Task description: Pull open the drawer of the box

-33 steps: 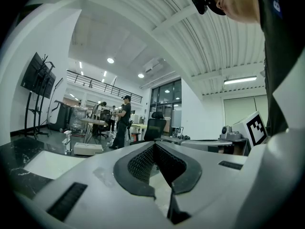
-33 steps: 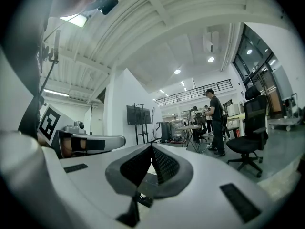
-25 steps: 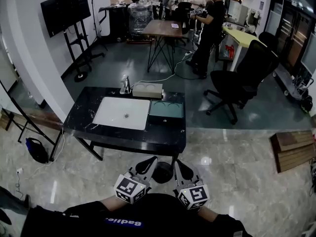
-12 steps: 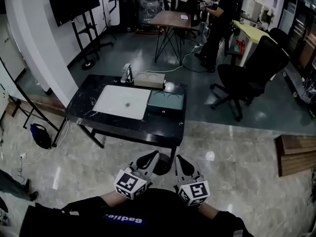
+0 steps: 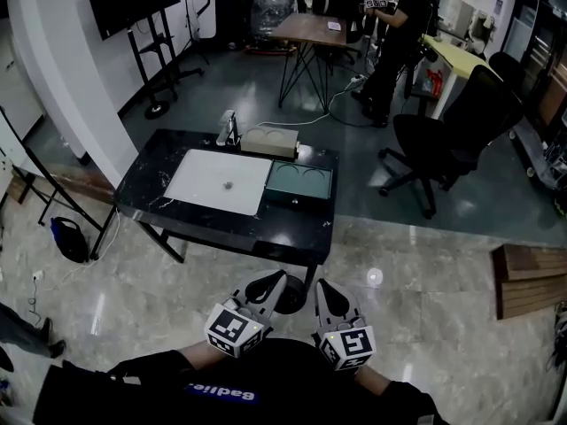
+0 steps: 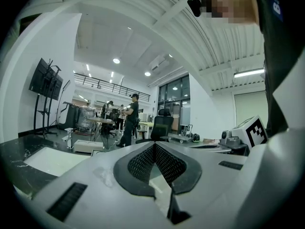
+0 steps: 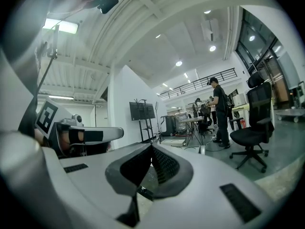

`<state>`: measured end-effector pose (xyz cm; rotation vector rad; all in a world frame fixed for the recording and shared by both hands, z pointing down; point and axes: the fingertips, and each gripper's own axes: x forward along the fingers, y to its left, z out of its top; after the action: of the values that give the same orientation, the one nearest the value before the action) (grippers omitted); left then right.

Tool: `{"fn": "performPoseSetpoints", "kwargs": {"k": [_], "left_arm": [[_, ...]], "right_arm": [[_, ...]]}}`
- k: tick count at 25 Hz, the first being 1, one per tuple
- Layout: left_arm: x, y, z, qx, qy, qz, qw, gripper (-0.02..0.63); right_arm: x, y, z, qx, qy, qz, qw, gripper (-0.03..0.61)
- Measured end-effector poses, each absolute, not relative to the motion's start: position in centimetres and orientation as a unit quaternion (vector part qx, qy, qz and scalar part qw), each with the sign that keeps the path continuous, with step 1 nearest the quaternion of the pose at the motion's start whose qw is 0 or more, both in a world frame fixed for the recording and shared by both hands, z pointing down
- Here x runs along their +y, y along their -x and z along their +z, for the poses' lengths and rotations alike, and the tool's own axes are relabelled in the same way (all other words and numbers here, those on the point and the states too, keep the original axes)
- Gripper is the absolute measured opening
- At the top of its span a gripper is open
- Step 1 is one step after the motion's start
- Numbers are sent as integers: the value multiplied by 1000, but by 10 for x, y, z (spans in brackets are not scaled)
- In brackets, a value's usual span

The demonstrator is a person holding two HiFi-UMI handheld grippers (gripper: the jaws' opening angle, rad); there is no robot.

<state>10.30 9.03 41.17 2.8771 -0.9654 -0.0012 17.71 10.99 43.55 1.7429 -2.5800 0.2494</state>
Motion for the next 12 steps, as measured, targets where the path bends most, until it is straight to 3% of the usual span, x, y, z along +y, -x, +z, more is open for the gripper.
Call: {"fn": "performPoseSetpoints", "kwargs": {"k": [12], "left_arm": [[1, -57, 408, -296, -953, -21, 64, -12]], "right_arm": [[26, -131, 425, -812, -578, 73, 29, 2]]}}
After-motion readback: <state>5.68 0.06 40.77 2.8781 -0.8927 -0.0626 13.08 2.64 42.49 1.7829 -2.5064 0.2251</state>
